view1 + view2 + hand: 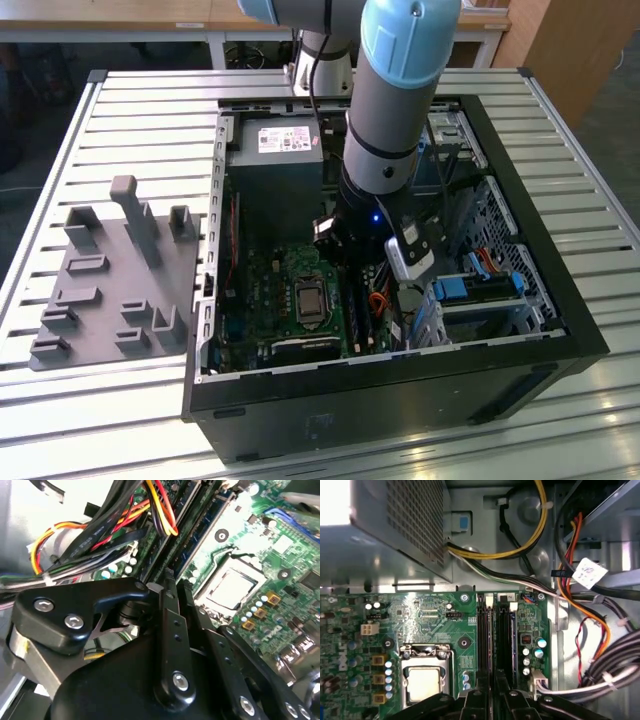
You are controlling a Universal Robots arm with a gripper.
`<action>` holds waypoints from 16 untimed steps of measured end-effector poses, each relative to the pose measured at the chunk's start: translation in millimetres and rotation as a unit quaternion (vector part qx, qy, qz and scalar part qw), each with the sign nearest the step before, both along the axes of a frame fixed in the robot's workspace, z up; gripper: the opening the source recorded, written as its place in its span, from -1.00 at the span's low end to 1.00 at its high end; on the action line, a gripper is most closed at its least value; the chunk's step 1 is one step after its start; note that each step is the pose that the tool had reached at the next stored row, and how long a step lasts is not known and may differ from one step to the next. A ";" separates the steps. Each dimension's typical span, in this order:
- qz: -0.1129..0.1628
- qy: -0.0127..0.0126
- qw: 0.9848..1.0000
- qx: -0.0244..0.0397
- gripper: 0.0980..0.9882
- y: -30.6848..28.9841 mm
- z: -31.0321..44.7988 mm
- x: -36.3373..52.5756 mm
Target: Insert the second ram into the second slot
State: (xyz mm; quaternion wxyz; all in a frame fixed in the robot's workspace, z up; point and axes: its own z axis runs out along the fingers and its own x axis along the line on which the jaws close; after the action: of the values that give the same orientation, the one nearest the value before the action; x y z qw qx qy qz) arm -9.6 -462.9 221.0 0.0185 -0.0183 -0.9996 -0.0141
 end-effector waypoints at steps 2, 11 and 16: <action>0.000 0.000 1.000 0.000 -0.79 0.0 4.4 0.0; 0.000 0.000 1.000 0.000 -0.98 0.0 1.0 0.8; 0.000 0.000 1.000 -0.001 -0.98 -0.1 -1.7 0.8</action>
State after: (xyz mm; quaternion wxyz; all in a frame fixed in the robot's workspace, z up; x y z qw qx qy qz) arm -8.8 -463.1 219.3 0.0189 -0.0183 -0.9996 -0.0136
